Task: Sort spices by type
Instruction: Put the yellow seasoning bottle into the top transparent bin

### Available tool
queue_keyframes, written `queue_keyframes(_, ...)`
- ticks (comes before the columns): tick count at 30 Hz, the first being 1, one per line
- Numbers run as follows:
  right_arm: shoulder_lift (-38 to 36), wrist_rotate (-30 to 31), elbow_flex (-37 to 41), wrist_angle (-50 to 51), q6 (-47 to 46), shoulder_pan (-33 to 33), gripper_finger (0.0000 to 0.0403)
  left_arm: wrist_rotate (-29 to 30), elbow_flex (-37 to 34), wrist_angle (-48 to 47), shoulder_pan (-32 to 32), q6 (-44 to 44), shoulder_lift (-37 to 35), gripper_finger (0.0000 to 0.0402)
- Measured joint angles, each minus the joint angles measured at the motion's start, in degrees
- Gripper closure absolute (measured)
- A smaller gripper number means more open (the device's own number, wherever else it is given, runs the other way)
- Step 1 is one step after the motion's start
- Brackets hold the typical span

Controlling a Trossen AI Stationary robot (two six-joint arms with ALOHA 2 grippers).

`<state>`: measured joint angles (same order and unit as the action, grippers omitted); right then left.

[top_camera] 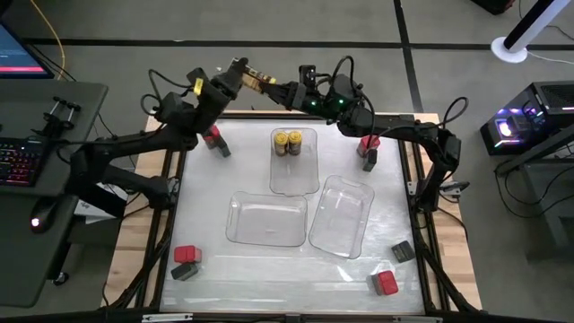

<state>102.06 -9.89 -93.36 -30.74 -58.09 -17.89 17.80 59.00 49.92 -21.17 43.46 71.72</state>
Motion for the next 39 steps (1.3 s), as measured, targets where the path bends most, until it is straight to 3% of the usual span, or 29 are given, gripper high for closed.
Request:
queue_keyframes(5,0.0,0.28,0.0,0.02,1.14,0.0,0.0036,-0.78,0.0,-0.29,0.0,0.25,0.71,0.0219)
queue_keyframes(8,0.0,0.78,0.0,0.02,1.06,0.0,0.0058,-0.81,0.0,-0.3,0.0,0.39,0.66,0.0219)
queue_keyframes(15,0.0,2.37,0.0,0.15,1.39,0.0,0.0184,-0.75,0.0,-0.95,-0.04,-0.11,0.66,0.0219)
queue_keyframes(22,-0.02,2.13,0.0,-0.31,1.81,0.02,0.019,-0.91,0.02,-0.86,-0.04,-0.61,0.66,0.0218)
queue_keyframes(27,-1.46,-0.92,0.04,1.92,2.81,-0.92,0.019,-9.05,0.04,-2.01,-3.26,-2.63,-1.56,0.0111)
queue_keyframes(30,-3.86,-1.19,0.02,6.04,5.32,-2.05,0.019,-12.26,0.11,-8.42,-6.44,-2.54,-4.96,0.0067)
queue_keyframes(33,-7.06,-1.12,0.04,13.74,9.58,-3.24,0.019,-14.43,0.09,-18.02,-9.44,-5.27,-9.69,0.0054)
queue_keyframes(39,-15.21,-2.04,-0.11,41.96,19.63,-5.67,0.019,-17.67,0.08,-45.31,-12.34,-14.56,-19.54,0.0053)
